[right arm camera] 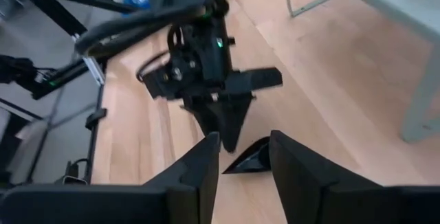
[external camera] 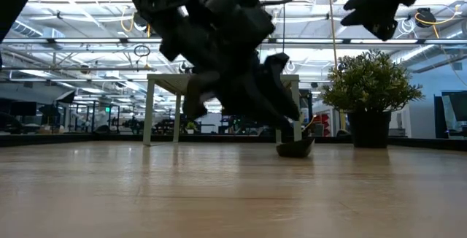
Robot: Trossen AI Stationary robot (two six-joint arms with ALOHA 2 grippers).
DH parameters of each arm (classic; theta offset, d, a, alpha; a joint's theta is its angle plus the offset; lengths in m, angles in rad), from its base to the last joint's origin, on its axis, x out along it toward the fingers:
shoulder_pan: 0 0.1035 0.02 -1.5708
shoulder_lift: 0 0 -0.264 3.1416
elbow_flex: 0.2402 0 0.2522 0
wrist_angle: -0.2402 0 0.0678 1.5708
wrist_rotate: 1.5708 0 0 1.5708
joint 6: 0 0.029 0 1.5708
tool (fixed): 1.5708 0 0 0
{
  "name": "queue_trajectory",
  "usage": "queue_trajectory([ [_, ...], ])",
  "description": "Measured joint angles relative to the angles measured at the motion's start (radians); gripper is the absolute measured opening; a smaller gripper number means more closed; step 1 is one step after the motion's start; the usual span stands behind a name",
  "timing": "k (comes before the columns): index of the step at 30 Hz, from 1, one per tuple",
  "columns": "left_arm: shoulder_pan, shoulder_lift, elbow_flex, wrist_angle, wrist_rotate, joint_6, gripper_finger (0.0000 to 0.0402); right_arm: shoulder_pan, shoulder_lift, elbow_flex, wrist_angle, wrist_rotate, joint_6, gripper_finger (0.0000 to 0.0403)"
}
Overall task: Pick & Place Mini shaped plates
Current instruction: Stack the black drop-shaped plate on top of the other black drop-shaped plate on the shelf
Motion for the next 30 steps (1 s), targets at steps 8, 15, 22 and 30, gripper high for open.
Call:
queue_trajectory([
  [8,-0.013,0.072,0.000,0.041,-0.193,-0.032,0.0145,0.000,-0.082,-0.248,0.345,0.000,0.058,0.0114],
  [15,-0.006,0.096,0.003,0.031,-0.187,-0.083,0.0138,0.000,-0.108,-0.401,0.610,0.000,0.133,0.0114],
  [22,-0.007,0.098,0.003,0.019,-0.185,-0.140,0.0034,0.000,-0.111,-0.524,0.886,0.000,0.131,0.0114],
  [30,-0.006,0.070,0.000,0.009,-0.211,-0.214,0.0009,0.000,-0.111,-0.579,1.008,0.004,0.087,0.0114],
])
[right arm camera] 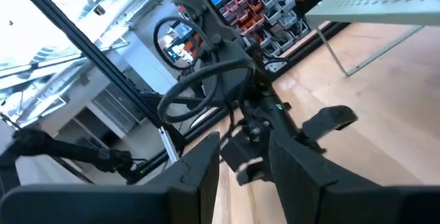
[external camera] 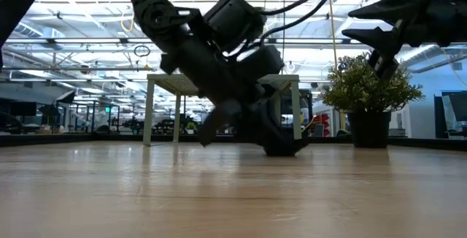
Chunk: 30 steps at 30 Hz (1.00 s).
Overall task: Pick & Place Mini shaped plates
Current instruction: Stack the black drop-shaped plate on top of the other black drop-shaped plate on the shelf
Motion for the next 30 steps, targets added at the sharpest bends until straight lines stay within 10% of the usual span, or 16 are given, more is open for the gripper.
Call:
queue_trajectory([
  [16,0.011,-0.387,-0.001,-0.030,-0.148,0.138,0.0005,0.000,-0.001,-0.001,-0.005,-0.007,-0.277,0.0114],
  [30,0.274,-0.530,0.000,-0.228,-0.206,0.329,0.0007,0.000,-0.001,-0.001,-0.009,-0.005,-0.275,0.0114],
])
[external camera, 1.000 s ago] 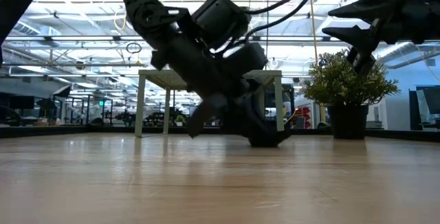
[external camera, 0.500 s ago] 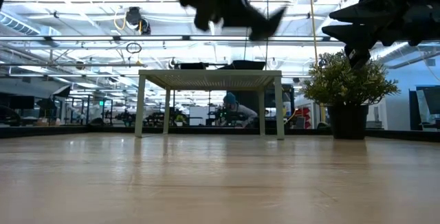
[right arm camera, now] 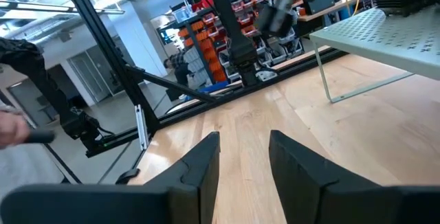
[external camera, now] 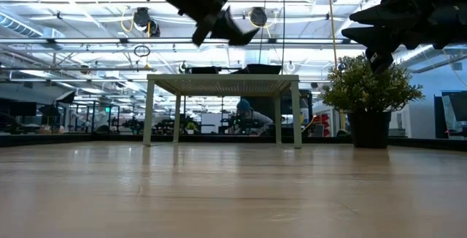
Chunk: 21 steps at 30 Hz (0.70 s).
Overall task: Pick & Place Mini shaped plates
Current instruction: Stack the black drop-shaped plate on top of the other black drop-shaped plate on the shelf
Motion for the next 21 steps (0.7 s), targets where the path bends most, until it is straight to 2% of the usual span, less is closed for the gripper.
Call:
queue_trajectory([
  [6,0.089,0.001,0.050,-0.240,0.037,0.066,0.0005,0.000,0.000,0.000,0.000,0.000,0.000,0.0114],
  [15,0.138,0.000,0.113,-0.303,0.106,0.271,0.0003,0.000,0.000,0.000,0.000,0.000,0.000,0.0114],
  [21,0.175,0.000,0.127,-0.303,0.114,0.295,0.0004,0.000,0.000,0.000,0.000,0.000,0.000,0.0114],
])
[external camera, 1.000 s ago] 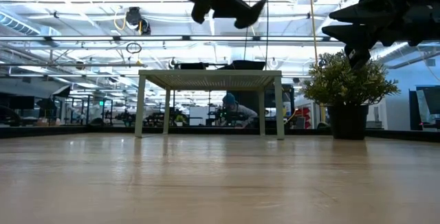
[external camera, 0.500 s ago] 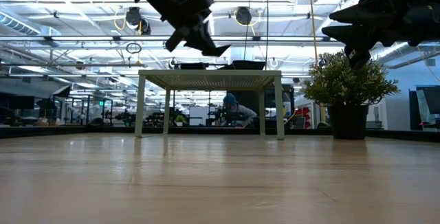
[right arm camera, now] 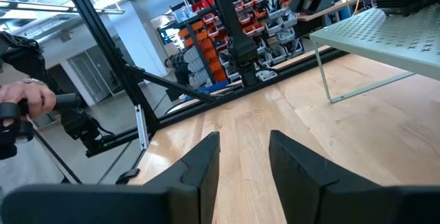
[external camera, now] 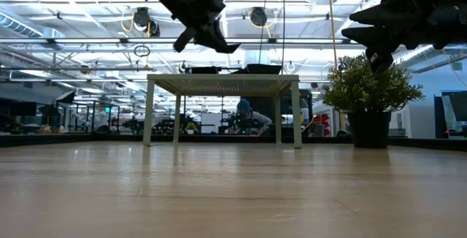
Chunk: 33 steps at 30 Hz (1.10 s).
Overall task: Pick & Place Mini shaped plates
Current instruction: Stack the black drop-shaped plate on top of the other black drop-shaped plate on the shelf
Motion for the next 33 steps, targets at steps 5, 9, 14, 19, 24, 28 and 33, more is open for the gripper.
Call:
queue_trajectory([
  [5,0.031,0.020,0.000,-0.005,0.029,-0.038,0.0006,0.000,0.000,0.000,0.000,0.000,0.000,0.0114],
  [9,0.052,0.039,0.000,0.019,0.032,-0.048,0.0004,0.000,0.000,0.000,0.000,0.000,0.000,0.0114],
  [14,0.069,0.066,0.000,0.027,0.085,-0.053,0.0004,0.000,0.000,0.001,0.000,0.000,0.000,0.0114],
  [19,0.074,0.098,-0.001,0.084,0.108,-0.066,0.0008,0.000,0.000,0.001,-0.002,0.000,0.000,0.0114],
  [24,0.072,0.121,-0.004,0.098,0.105,-0.054,0.0005,0.000,0.002,0.001,-0.006,0.001,0.000,0.0114],
  [28,0.073,0.119,-0.001,0.118,0.104,-0.050,0.0010,0.000,0.002,0.001,-0.009,0.001,0.000,0.0114],
  [33,0.073,0.119,-0.002,0.115,0.103,-0.054,0.0006,0.000,0.002,0.001,-0.010,0.001,0.000,0.0114],
])
